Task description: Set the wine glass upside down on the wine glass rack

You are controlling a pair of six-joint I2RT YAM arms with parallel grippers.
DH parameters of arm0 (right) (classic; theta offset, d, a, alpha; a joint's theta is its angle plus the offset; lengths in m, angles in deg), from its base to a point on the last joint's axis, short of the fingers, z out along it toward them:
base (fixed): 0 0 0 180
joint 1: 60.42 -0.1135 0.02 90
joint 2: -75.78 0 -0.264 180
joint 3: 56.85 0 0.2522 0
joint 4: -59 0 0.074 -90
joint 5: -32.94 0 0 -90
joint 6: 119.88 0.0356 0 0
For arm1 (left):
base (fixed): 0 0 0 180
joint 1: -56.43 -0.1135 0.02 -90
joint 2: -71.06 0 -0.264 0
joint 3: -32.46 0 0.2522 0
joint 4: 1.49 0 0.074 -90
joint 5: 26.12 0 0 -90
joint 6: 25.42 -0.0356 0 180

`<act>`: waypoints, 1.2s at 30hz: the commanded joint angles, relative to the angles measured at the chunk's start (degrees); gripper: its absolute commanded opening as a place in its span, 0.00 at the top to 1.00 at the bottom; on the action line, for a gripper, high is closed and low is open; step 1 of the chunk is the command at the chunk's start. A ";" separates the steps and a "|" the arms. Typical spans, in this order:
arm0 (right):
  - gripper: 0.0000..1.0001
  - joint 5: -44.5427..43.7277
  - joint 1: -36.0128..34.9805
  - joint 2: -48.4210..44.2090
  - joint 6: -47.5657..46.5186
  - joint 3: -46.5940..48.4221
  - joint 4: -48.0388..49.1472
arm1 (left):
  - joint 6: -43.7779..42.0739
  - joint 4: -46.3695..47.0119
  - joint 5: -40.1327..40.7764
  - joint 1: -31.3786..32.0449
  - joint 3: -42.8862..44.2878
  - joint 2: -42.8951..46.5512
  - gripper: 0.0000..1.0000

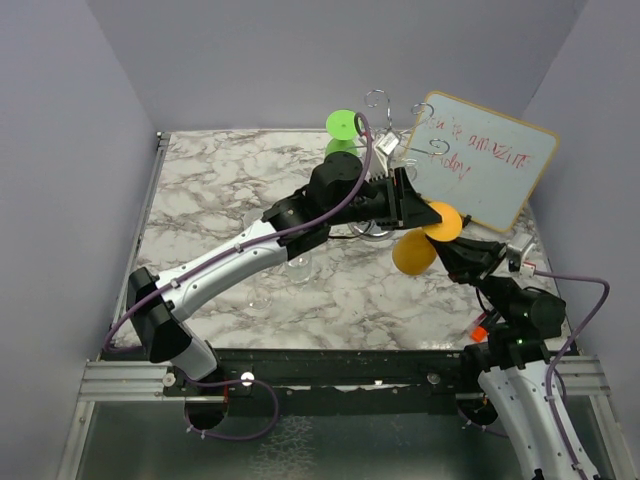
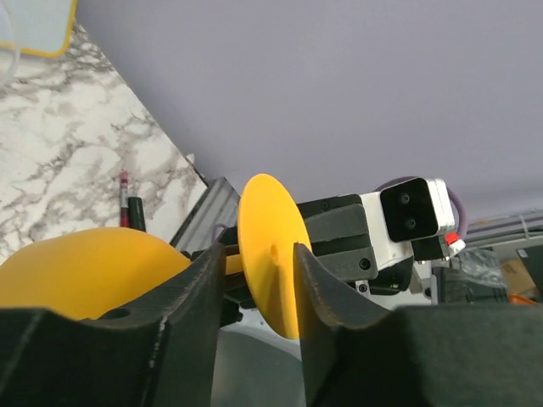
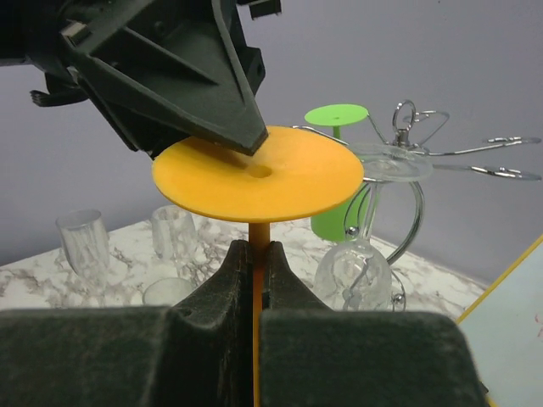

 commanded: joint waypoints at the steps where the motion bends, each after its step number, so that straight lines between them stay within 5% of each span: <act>1: 0.99 4.06 -0.14 0.15 -3.74 3.00 -1.52 | 3.28 1.93 -6.30 -1.38 -1.75 2.05 0.65; 15: 0.99 7.70 -0.17 2.19 -1.58 1.98 1.84 | 10.73 8.76 -15.17 -5.02 -6.09 5.54 1.00; 16: 0.96 7.74 -0.13 2.13 -0.80 2.06 2.10 | 11.38 9.60 -15.67 -5.02 -6.47 5.66 1.00; 20: 0.53 8.13 -0.14 2.25 3.09 3.08 2.07 | 12.33 10.40 -16.59 -5.21 -7.18 6.86 1.00; 23: 0.37 8.66 -0.14 1.66 4.14 4.08 0.41 | 10.49 7.22 -15.63 -5.72 -7.13 8.35 1.00; 31: 0.27 12.41 -0.13 -0.46 5.23 7.13 -5.55 | 5.80 -2.99 -9.35 -9.01 -12.19 17.70 1.00; 36: 0.27 9.67 -0.13 -3.70 7.09 6.89 -8.12 | -5.84 -17.68 3.14 -12.77 -8.91 22.43 1.00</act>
